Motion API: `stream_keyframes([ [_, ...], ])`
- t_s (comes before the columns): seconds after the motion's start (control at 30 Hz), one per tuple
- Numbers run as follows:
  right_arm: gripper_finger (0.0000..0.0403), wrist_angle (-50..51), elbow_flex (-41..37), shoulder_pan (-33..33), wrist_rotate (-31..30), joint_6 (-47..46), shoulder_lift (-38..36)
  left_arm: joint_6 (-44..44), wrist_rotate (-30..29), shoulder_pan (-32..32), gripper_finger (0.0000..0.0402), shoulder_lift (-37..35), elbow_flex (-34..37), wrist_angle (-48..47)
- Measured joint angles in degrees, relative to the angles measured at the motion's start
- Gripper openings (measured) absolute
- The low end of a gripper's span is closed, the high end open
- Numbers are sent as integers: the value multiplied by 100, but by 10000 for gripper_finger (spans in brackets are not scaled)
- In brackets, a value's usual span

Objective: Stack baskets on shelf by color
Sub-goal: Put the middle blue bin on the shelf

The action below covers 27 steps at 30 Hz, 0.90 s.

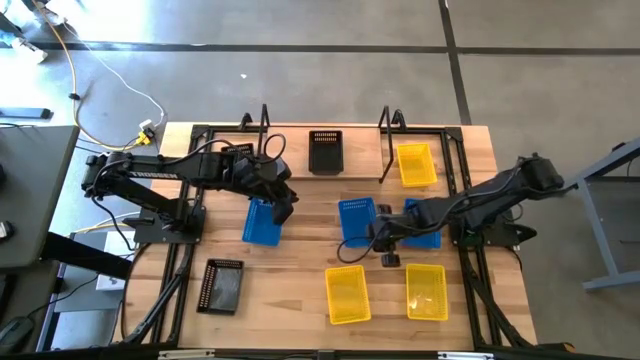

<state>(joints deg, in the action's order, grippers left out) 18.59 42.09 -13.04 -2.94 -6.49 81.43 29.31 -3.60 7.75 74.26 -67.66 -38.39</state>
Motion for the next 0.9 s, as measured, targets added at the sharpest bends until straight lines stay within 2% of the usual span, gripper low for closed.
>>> stream_keyframes([
  [0.37,102,-2,0,99,10,-10,567,1,0,0,74,0,0,0],
  [0.43,86,9,0,121,83,-10,622,1,0,0,74,0,0,0],
  [0.6,11,-7,0,140,283,-221,606,1,0,2,74,0,0,0],
  [0.9,2,648,351,99,345,-396,223,1,0,0,74,0,0,0],
])
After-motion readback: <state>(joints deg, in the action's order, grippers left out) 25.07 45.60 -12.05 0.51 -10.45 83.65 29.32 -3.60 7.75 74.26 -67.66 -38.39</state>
